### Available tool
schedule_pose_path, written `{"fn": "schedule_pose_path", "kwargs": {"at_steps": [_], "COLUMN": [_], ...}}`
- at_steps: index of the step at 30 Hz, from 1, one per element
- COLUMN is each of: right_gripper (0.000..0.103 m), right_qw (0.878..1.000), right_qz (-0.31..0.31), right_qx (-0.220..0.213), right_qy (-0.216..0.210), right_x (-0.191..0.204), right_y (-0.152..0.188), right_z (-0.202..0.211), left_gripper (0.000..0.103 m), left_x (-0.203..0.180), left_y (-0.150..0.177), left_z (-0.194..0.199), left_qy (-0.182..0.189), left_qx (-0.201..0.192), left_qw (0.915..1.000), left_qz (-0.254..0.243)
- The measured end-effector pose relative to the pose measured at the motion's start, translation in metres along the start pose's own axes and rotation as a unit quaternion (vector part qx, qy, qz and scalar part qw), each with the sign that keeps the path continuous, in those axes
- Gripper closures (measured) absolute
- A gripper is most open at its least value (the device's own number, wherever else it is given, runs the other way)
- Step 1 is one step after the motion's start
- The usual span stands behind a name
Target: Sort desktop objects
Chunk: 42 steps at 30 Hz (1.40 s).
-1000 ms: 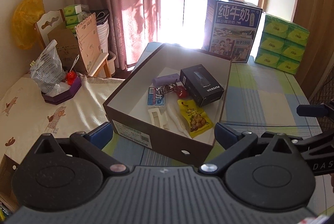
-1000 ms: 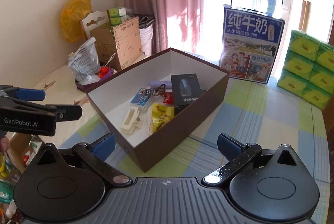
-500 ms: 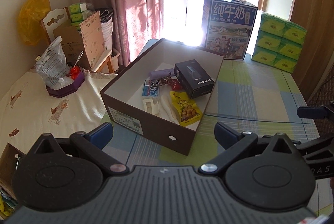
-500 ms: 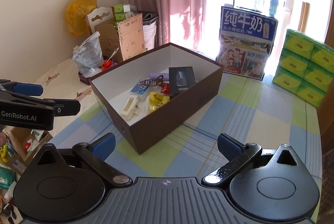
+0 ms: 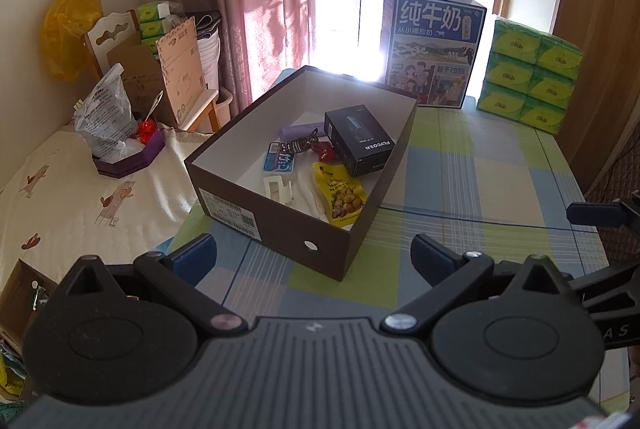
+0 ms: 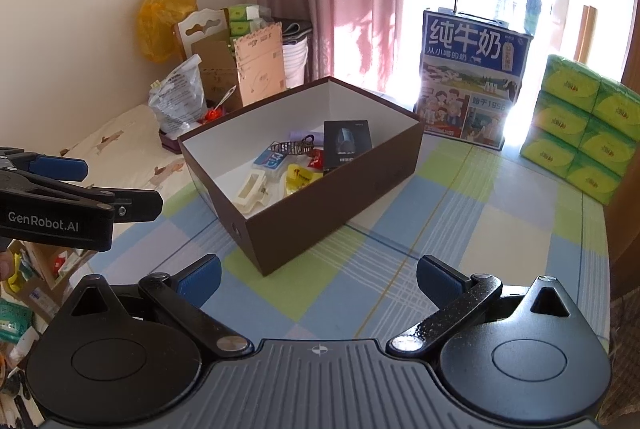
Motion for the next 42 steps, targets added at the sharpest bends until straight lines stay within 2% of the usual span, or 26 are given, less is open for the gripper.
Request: {"fn": "schedule_pose_path", "kwargs": {"at_steps": [21,42], "right_gripper": [0.002,0.002], "right_qw": [1.0,0.999], "right_qz": [0.014,0.014], "right_qx": [0.02,0.024], "right_qy": [-0.018,-0.023], "right_x": [0.001,-0.003], "right_y": [0.028,0.051], "right_z": [0.005,0.018], "left_gripper": [0.001,0.001], "left_x": [-0.003,-0.014], "left_y": [0.032,0.05], "left_z": [0.015,0.029], "left_qy": [-0.035,-0.042], "left_qx": [0.016,0.012], "left_qw": [0.9991,0.9987], "left_qz": [0.019,0.024]}}
Point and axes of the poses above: each gripper's, at about its wrist camera, not at the fingertips, and z roughly against the way its jaws point, x to its left, y to its underside, the point moved 2 cm from there along -z, roughly the way its jaws point, and after that the axes turned 13 degrees about z, right-handed, at the moved point
